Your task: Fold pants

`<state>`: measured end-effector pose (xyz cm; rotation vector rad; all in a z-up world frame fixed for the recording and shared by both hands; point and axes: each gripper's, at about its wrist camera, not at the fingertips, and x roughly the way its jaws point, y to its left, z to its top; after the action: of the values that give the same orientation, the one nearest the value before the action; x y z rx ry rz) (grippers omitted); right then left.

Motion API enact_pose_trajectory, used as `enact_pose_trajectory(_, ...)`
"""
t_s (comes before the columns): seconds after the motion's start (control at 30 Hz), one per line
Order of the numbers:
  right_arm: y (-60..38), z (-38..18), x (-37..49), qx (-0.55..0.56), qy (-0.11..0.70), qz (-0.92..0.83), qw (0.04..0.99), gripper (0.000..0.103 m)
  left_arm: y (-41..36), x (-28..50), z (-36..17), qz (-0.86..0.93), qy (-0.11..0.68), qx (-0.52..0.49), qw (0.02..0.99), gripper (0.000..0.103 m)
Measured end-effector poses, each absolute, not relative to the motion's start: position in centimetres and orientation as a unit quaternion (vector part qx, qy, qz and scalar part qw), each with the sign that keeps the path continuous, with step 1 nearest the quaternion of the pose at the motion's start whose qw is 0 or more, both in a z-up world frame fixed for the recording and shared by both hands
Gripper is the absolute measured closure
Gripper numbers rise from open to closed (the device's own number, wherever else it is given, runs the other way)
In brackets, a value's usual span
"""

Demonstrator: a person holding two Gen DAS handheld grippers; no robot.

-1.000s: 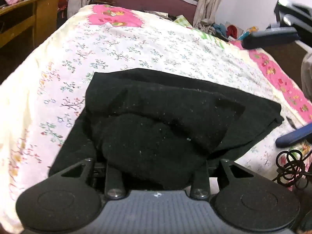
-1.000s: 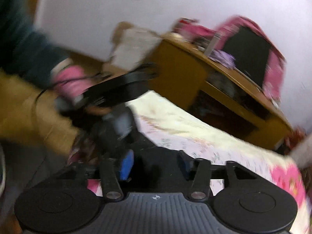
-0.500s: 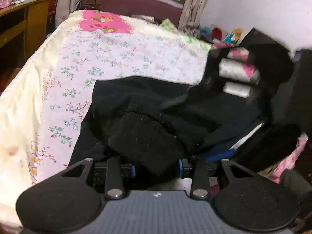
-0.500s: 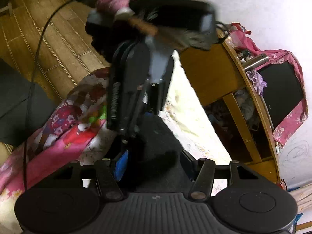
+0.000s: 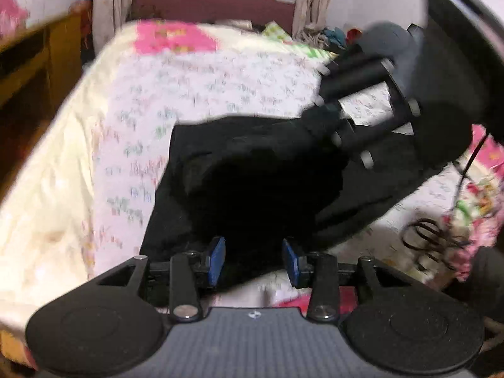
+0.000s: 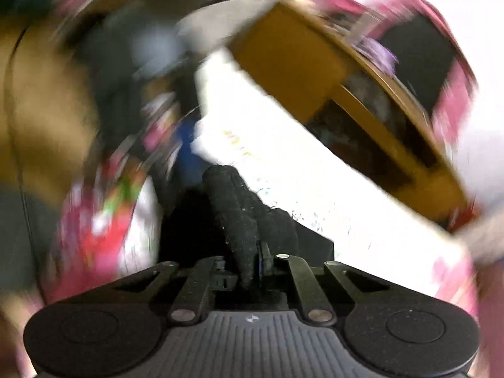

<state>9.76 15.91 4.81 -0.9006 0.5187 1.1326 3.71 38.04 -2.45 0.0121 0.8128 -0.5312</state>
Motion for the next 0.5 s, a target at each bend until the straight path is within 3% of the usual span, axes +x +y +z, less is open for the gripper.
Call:
enact_pose_trajectory(0.2, 13.8, 8.1, 12.4, -0.312, 0.281, 0.486, 0.766, 0.103, 33.6, 3.3, -1.8, -0.195, 0.321, 0.038, 0.926, 0.047)
enact_pose_trajectory(0.33, 12.8, 9.6, 13.1, -0.284, 0.282, 0.476, 0.783, 0.103, 30.4, 2.0, -2.6, -0.282, 0.317, 0.032, 0.905, 0.046)
enact_pose_trajectory(0.5, 11.7, 11.2, 12.9, -0.255, 0.267, 0.470, 0.802, 0.103, 28.5, 6.0, -4.4, -0.259, 0.333, 0.010, 0.907, 0.046)
